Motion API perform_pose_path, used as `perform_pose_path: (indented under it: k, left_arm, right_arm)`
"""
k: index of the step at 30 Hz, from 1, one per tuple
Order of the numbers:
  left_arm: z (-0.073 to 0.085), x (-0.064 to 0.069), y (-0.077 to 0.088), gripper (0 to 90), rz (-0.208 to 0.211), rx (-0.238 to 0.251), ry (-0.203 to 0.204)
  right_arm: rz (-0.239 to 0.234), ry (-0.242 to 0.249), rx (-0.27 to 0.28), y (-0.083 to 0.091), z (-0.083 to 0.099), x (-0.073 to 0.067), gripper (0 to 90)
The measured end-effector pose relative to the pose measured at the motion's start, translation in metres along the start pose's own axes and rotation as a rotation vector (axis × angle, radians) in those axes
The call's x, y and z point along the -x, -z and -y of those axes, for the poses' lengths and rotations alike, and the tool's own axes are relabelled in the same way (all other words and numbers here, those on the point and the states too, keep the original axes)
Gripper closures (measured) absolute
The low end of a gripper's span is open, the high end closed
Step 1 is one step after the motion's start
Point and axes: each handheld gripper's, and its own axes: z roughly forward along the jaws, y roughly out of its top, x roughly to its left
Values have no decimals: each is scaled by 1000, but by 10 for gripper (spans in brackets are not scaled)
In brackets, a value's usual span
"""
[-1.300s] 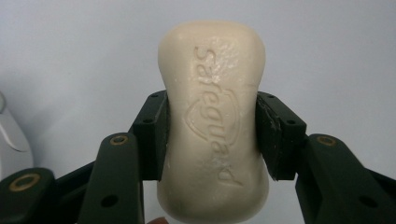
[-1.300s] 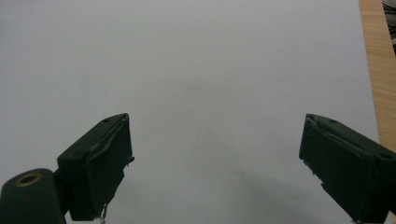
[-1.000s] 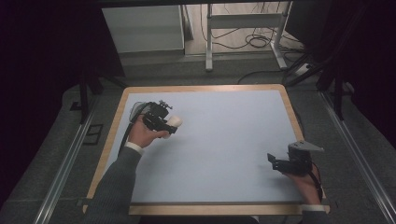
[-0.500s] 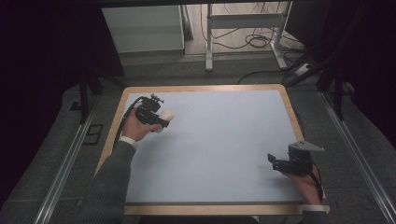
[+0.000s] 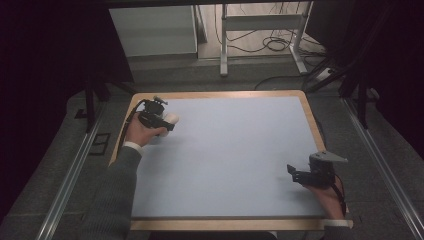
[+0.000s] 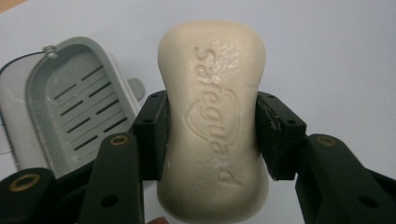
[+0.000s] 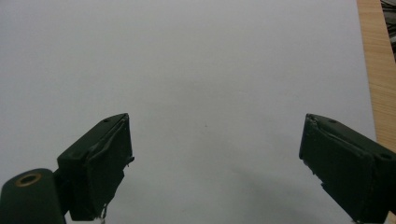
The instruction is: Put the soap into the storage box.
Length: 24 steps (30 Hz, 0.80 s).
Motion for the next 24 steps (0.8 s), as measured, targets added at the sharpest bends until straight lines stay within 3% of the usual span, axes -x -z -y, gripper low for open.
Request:
perform_pose_path:
  k: [9, 12, 24]
  left_arm:
    - [2, -22, 0, 494, -4, 7, 70]
    - [2, -28, -1, 494, -11, -9, 82]
    - [-1, -45, -2, 494, -42, -1, 135]
  right_arm:
    - [1, -1, -5, -1, 0, 0, 92]
    - [2, 0, -5, -1, 0, 0, 92]
    - [8, 6, -11, -2, 1, -1, 92]
